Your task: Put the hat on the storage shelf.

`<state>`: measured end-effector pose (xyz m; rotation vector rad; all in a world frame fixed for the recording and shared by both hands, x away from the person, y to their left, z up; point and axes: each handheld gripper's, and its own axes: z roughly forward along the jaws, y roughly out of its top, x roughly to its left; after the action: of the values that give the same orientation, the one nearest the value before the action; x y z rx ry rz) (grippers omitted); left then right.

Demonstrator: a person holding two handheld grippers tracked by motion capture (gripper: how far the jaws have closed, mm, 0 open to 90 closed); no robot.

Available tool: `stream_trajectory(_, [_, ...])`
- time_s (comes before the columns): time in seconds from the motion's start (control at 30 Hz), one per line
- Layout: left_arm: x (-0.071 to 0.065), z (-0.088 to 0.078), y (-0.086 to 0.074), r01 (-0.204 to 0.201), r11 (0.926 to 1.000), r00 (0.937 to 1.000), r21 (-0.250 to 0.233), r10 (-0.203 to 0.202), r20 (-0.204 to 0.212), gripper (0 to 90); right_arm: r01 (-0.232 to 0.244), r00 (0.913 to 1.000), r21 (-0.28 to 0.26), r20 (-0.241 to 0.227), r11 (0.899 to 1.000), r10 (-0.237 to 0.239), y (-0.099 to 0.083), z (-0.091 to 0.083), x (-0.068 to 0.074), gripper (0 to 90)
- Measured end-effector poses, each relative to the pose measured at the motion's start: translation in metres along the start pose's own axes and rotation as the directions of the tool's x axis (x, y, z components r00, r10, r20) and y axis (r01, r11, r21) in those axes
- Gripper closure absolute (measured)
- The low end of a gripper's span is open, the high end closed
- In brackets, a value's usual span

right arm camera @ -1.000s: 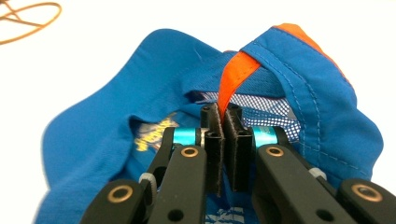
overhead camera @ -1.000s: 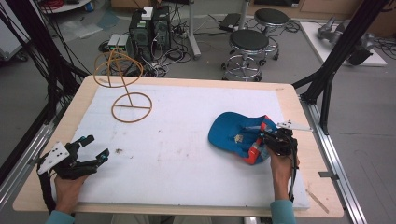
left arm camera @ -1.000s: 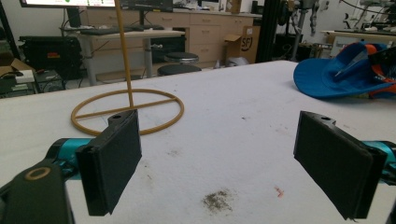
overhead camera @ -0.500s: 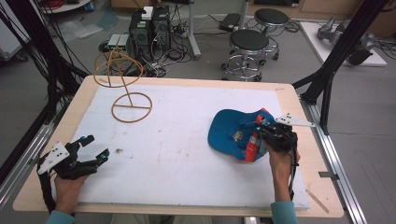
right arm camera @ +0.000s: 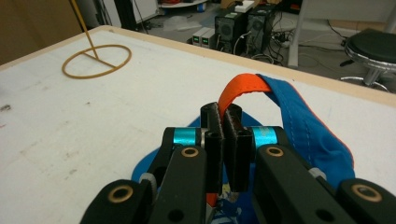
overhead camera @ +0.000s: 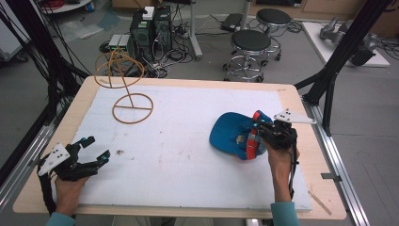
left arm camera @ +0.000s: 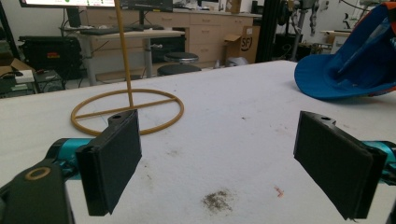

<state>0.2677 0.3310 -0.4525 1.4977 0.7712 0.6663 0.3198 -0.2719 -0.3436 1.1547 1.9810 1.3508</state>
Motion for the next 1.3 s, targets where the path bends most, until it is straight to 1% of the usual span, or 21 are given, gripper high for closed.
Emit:
stream_trajectory(0.2, [0.0, 0.0, 0.0, 0.001, 1.0, 1.0, 0.0, -0.001, 0.0, 15.4, 0.028, 0.9993, -0.018, -0.023, 0.999, -0.029, 0.015, 0.003, 0.012, 87.7])
stream_trajectory(0.27, [0.0, 0.0, 0.0, 0.001, 1.0, 1.0, -0.001, -0.001, 0.001, 15.4, 0.03, 0.9987, -0.028, -0.039, 0.999, -0.032, 0.021, 0.004, 0.016, 87.7])
stream_trajectory(0.33, [0.0, 0.0, 0.0, 0.002, 1.0, 1.0, 0.0, -0.002, 0.001, 15.4, 0.047, 0.9977, -0.037, -0.048, 0.998, -0.049, 0.027, 0.006, 0.021, 87.7])
stream_trajectory(0.5, [0.0, 0.0, 0.0, 0.003, 1.0, 1.0, -0.001, -0.003, 0.0, 15.4, 0.086, 0.9921, -0.055, -0.087, 0.995, -0.09, 0.044, 0.011, 0.04, 87.7])
stream_trajectory(0.6, [0.0, 0.0, 0.0, 0.004, 1.0, 1.0, -0.001, -0.004, 0.0, 15.4, 0.112, 0.986, -0.069, -0.116, 0.991, -0.12, 0.053, 0.017, 0.053, 87.6])
stream_trajectory(0.63, [0.0, 0.0, 0.0, 0.003, 1.0, 1.0, -0.001, -0.003, 0.0, 15.4, 0.114, 0.9841, -0.072, -0.128, 0.991, -0.123, 0.056, 0.019, 0.057, 87.7])
stream_trajectory(0.67, [0.0, 0.0, 0.0, 0.003, 1.0, 1.0, -0.001, -0.003, 0.0, 15.4, 0.114, 0.9841, -0.072, -0.128, 0.991, -0.123, 0.056, 0.019, 0.057, 87.7])
stream_trajectory(0.7, [0.0, 0.0, 0.0, 0.005, 1.0, 1.0, -0.002, -0.005, 0.0, 15.4, 0.135, 0.9783, -0.08, -0.147, 0.988, -0.146, 0.063, 0.024, 0.067, 87.6])
stream_trajectory(0.8, [0.0, 0.0, 0.0, 0.004, 1.0, 1.0, -0.002, -0.004, 0.0, 15.4, 0.144, 0.9707, -0.094, -0.18, 0.985, -0.159, 0.069, 0.03, 0.079, 87.6])
stream_trajectory(0.9, [0.0, 0.0, 0.0, 0.005, 1.0, 1.0, -0.002, -0.005, 0.001, 15.4, 0.146, 0.9593, -0.107, -0.228, 0.984, -0.167, 0.074, 0.038, 0.091, 87.6])
stream_trajectory(1.0, [0.001, 0.0, 0.0, 0.006, 1.0, 1.0, -0.002, -0.006, 0.0, 15.4, 0.154, 0.9473, -0.113, -0.266, 0.982, -0.179, 0.079, 0.045, 0.104, 87.6])
stream_trajectory(1.03, [0.001, 0.0, 0.0, 0.005, 1.0, 1.0, -0.002, -0.005, 0.001, 15.4, 0.159, 0.9409, -0.119, -0.282, 0.98, -0.187, 0.081, 0.048, 0.108, 87.6])
stream_trajectory(1.1, [0.0, 0.0, 0.0, 0.004, 1.0, 1.0, -0.001, -0.004, 0.001, 15.4, 0.17, 0.9319, -0.122, -0.303, 0.978, -0.2, 0.083, 0.053, 0.117, 87.6])
stream_trajectory(1.17, [0.0, 0.0, 0.0, 0.004, 1.0, 1.0, -0.001, -0.004, 0.0, 15.4, 0.179, 0.9221, -0.119, -0.326, 0.977, -0.209, 0.086, 0.059, 0.127, 87.6])
stream_trajectory(1.3, [0.0, 0.0, 0.0, 0.004, 1.0, 1.0, -0.001, -0.004, 0.0, 15.4, 0.21, 0.9006, -0.113, -0.364, 0.971, -0.237, 0.089, 0.07, 0.144, 87.3])
